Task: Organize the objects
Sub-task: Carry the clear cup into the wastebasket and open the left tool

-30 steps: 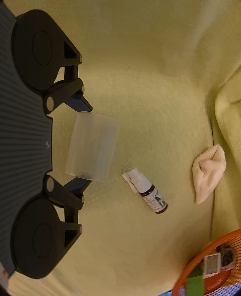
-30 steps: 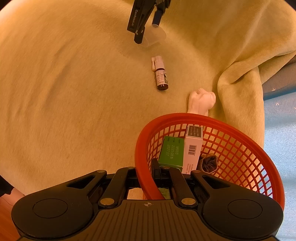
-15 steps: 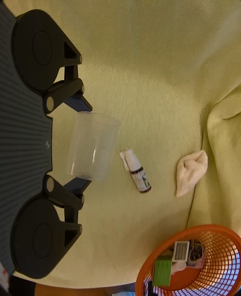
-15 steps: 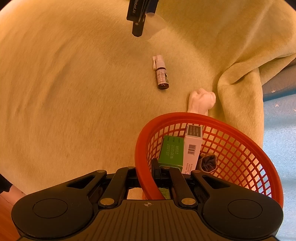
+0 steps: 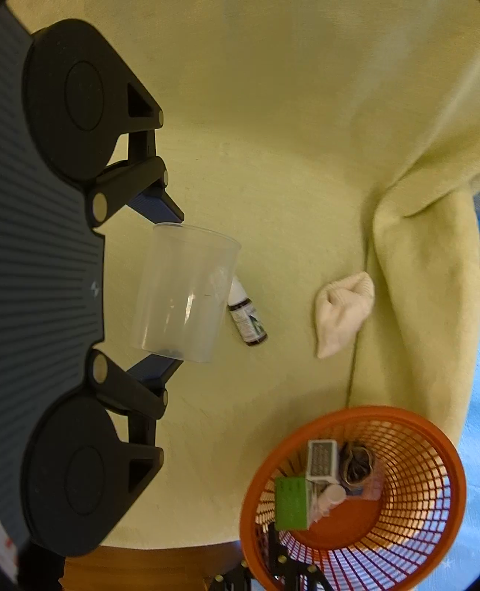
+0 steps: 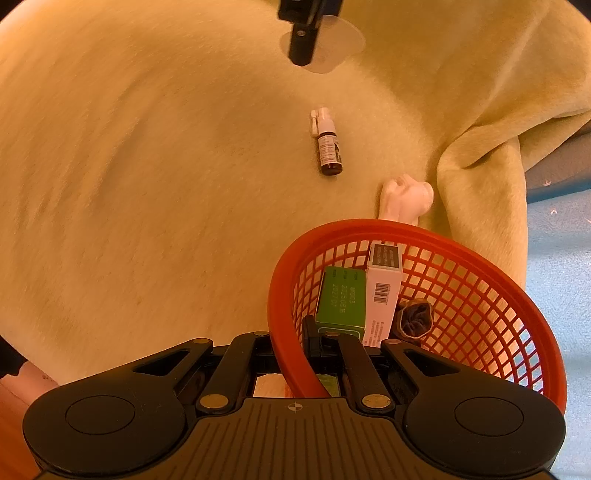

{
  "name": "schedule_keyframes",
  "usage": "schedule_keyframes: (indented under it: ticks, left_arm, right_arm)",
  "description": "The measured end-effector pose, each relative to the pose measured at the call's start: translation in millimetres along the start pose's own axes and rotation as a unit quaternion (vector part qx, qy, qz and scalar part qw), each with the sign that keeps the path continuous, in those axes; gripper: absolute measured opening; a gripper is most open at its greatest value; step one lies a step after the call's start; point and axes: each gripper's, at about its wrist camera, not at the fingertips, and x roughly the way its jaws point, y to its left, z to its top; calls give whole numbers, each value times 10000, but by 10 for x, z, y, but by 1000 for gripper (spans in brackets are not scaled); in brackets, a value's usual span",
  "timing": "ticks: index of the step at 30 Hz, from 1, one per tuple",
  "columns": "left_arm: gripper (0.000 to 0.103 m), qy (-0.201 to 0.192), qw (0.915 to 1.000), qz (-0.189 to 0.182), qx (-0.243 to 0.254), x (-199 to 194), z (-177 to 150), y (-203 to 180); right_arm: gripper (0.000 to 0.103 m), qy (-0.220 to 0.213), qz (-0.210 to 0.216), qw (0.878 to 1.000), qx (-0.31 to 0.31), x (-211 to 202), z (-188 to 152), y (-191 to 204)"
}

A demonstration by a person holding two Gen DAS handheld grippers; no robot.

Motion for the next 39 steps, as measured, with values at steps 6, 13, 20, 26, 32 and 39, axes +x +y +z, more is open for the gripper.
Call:
schedule_keyframes:
  ticks: [6, 13, 20, 26, 32, 39]
  left_arm:
    - [71, -69, 9999, -49, 109, -59, 85, -69]
    - [71, -155, 9994, -147, 285, -155, 161, -162]
    - [71, -368, 9970, -388, 552, -247, 381, -325]
    - [71, -573, 9925, -643, 866, -294, 652, -551]
    - [71, -848, 9833, -1000, 1262, -334, 971, -780]
    - [71, -1021, 9735, -1489, 1402, -312, 1309, -985]
  right_arm:
    - [3, 0, -3, 10000, 1, -3, -7, 8]
    - [3, 1, -3, 10000, -10, -13, -9, 8]
    - [3, -3, -6, 10000, 10, -28, -27, 21]
    - [3, -9, -5, 10000, 11, -39, -28, 21]
    - [3, -35, -8, 10000, 0, -65, -42, 29]
    - [3, -68, -13, 10000, 62, -58, -44, -1]
